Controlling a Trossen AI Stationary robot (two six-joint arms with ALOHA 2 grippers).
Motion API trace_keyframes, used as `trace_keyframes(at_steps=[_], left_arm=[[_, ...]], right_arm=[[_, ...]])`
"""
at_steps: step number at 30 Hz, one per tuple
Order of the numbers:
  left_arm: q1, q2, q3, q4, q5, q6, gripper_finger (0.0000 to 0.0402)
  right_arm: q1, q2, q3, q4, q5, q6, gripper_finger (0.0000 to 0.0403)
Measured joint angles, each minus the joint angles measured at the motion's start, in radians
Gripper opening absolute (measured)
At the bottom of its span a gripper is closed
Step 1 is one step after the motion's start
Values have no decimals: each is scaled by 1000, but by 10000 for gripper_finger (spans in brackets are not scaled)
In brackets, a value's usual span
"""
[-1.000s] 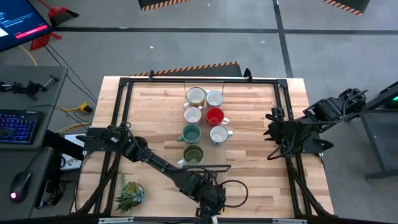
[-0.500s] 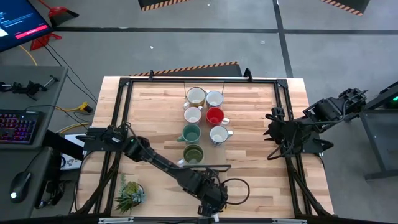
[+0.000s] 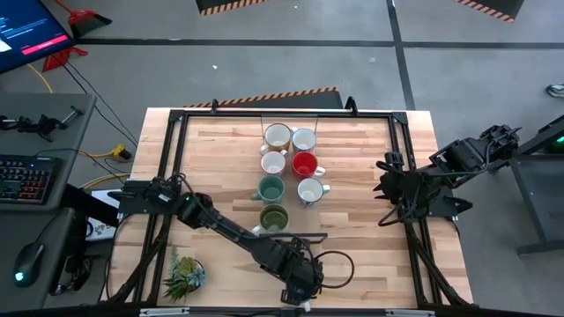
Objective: Place coffee mugs
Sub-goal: Put the blue mug on the shelf
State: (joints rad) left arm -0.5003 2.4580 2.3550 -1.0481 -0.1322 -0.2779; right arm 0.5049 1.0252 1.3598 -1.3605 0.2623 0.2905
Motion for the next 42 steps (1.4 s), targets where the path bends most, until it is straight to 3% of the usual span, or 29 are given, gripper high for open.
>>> trace_keyframes(at_steps=[6, 13, 25, 42], left_arm=[[14, -1, 0, -2, 8, -6, 46], [37, -2, 1, 0, 101, -46, 69], [33, -51, 0, 4, 131, -43, 81], [16, -228, -1, -89, -17, 32, 83]], right_arm=[[0, 0, 0, 0, -5, 0, 71], [0, 0, 0, 0, -8, 0, 71], [0, 0, 0, -8, -8, 0, 71], [0, 0, 0, -11, -29, 24, 71]])
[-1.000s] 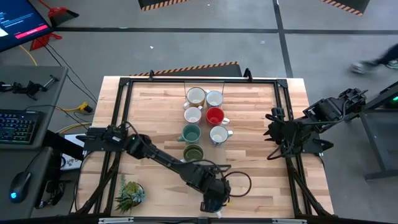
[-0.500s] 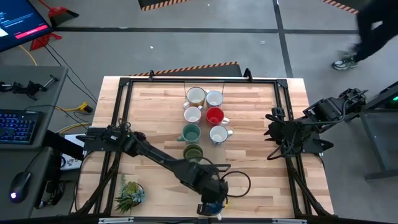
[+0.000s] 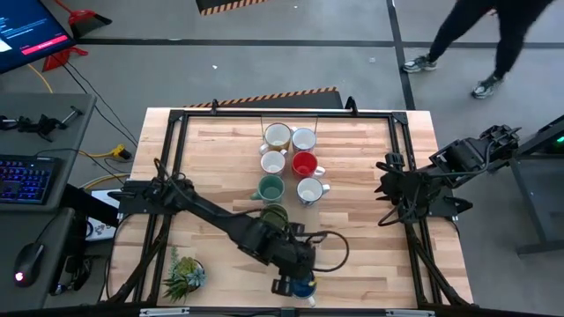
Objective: Place coffee mugs
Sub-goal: Put the blue mug on the shelf
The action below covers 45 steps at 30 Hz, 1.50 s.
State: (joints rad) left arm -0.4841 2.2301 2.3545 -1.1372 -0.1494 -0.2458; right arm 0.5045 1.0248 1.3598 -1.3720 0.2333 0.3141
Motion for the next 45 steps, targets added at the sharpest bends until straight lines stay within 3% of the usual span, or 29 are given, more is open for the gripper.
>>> trace_keyframes(at_steps=[8, 14, 19, 24, 28, 32, 38, 45], left_arm=[[-58, -218, 2, -181, -185, 82, 83], [-111, -400, 1, -446, -316, -48, 83], [-155, -589, -103, -431, -345, -53, 83], [-195, -814, -364, -431, -409, -213, 83], [-230, -996, -680, -428, -436, -440, 83], [-278, -1147, -1003, -297, -451, -588, 83], [-308, -1311, -1382, 91, -465, -577, 83], [-309, -1401, -1697, 460, -482, -491, 83]], right_arm=[[0, 0, 0, 0, -1, 24, 71], [0, 0, 0, 11, 0, 26, 71], [0, 0, 0, 29, 0, 26, 71], [0, 0, 0, 35, 4, 75, 71], [4, 0, 0, 35, 7, 133, 71], [31, 0, 0, 37, 10, 190, 71], [117, 3, 0, 37, 116, 299, 71], [173, 34, 0, 37, 267, 336, 71]])
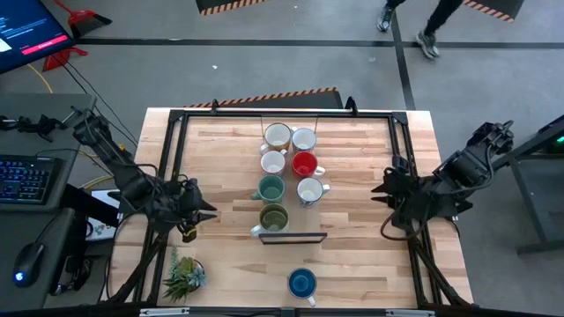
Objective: Place coffee mugs
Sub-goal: Put the blue mug on the shelf
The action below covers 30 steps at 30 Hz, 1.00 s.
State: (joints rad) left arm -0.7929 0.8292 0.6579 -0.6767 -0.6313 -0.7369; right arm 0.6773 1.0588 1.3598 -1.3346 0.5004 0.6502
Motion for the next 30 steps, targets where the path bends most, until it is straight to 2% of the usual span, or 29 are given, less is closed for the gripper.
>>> trace_keyframes(at_steps=[3, 7, 13, 16, 21, 25, 30], left_arm=[[0, -31, -96, 139, -12, 66, 83], [16, -94, -198, 281, -20, 179, 83], [120, -224, -322, 476, -18, 403, 81], [198, -281, -358, 565, 57, 529, 74], [332, -343, -358, 691, 257, 680, 60], [422, -351, -358, 722, 373, 659, 55], [479, -340, -358, 719, 394, 625, 58]], right_arm=[[-8, 30, 0, 0, -14, -4, 71], [-20, 87, 0, 15, -101, -66, 71], [-25, 162, 0, 160, -86, -144, 71], [-25, 189, 0, 256, -96, -206, 71], [-40, 227, 0, 366, -184, -271, 71], [-83, 277, 0, 434, -260, -305, 71], [-130, 365, 0, 461, -356, -349, 71]])
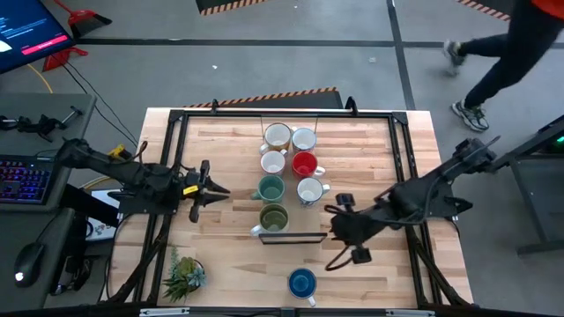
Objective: Place coffee mugs
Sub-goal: Put the blue mug on the shelf
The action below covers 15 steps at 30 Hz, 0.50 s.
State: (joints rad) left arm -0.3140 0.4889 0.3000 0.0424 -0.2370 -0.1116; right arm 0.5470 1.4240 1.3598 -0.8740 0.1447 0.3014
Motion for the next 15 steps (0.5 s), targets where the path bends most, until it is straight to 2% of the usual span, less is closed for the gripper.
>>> trace_keyframes(at_steps=[6, 11, 15], left_arm=[[14, 4, 0, 4, 0, 0, 58], [14, 9, 0, -6, 0, -8, 58], [14, 9, 0, -36, 0, -8, 58]], right_arm=[[-26, 55, 73, 14, -96, -56, 71], [-25, 80, 196, -42, -98, -119, 74], [-25, 109, 264, -85, -105, -127, 91]])
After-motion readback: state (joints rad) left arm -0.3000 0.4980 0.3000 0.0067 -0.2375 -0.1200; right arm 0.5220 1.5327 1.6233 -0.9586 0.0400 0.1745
